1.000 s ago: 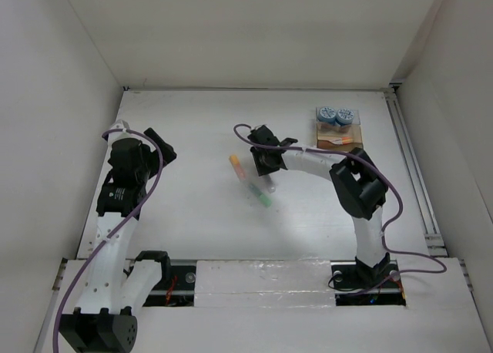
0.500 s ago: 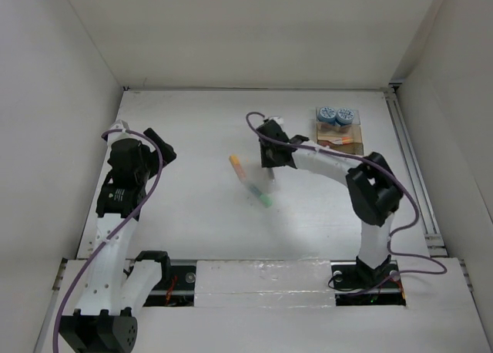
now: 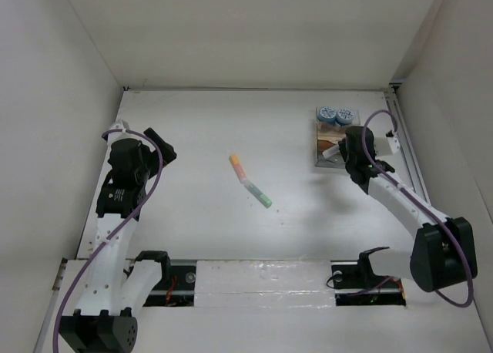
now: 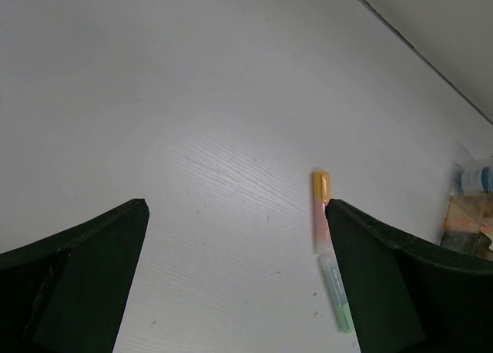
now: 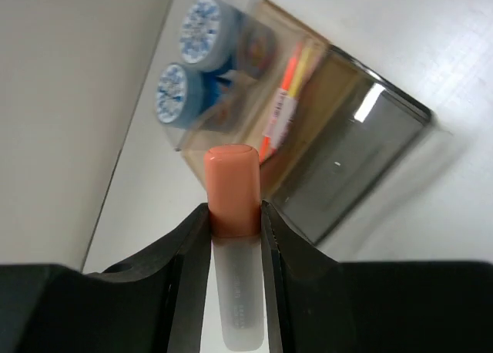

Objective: Sort the stationery into containers
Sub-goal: Place the stationery into the container

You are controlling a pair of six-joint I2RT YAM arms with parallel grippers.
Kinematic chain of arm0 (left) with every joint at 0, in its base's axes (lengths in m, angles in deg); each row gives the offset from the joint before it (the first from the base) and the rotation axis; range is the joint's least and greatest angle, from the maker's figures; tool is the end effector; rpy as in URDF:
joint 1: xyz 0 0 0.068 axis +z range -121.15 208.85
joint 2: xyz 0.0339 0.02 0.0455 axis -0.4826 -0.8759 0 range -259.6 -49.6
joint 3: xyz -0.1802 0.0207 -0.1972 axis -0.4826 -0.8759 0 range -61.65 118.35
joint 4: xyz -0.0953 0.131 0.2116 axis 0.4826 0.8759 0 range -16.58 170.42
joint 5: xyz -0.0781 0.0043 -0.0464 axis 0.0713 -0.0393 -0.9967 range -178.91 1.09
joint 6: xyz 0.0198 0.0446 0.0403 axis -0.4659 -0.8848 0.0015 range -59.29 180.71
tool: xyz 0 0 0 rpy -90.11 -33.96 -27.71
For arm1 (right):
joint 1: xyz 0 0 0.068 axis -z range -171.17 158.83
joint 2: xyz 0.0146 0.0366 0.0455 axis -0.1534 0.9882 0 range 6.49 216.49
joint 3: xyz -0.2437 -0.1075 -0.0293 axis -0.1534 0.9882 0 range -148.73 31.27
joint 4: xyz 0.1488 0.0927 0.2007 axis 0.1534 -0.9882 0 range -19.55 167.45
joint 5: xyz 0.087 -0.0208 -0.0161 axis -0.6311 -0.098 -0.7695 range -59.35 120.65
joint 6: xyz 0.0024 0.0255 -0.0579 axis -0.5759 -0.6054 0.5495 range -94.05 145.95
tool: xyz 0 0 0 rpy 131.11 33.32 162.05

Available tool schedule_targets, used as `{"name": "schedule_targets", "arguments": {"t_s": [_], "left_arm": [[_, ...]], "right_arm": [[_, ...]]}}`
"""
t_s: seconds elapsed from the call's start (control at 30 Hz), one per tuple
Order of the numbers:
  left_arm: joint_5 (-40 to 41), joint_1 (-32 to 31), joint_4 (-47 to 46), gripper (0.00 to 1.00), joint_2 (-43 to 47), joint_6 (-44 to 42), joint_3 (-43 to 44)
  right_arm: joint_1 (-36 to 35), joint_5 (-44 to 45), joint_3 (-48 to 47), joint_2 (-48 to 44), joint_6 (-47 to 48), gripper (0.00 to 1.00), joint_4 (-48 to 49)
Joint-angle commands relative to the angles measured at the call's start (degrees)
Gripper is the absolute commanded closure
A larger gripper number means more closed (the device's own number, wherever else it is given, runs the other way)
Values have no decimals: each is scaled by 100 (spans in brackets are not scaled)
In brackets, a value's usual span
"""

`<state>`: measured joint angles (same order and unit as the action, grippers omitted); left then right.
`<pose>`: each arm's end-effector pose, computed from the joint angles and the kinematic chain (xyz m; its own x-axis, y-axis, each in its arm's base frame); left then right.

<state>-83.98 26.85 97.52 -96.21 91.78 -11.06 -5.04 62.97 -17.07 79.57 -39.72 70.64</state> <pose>0.2028 -0.0030 0.3368 -0.2708 -0.5050 -0.8195 -0.2168 0.8615 -0.4592 0.2928 0.0455 0.2506 0.0092 0.7955 -0.6059 0.5616 0.4972 0.6613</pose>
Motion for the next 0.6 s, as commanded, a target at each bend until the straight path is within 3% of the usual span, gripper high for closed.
{"name": "schedule_targets", "arguments": {"t_s": [0.0,0.17,0.57], "left_arm": [[-45,24,-221,1,143,-57,-31],[-45,24,-221,1,143,-110,-31],[-45,24,-221,1,91,-110,-31]], "right_arm": [[-2,503,465,-495,-1526,100,452],[51,881,650,-532,-2195,100,452],[367,856,26,838,-2196,100,522]]}}
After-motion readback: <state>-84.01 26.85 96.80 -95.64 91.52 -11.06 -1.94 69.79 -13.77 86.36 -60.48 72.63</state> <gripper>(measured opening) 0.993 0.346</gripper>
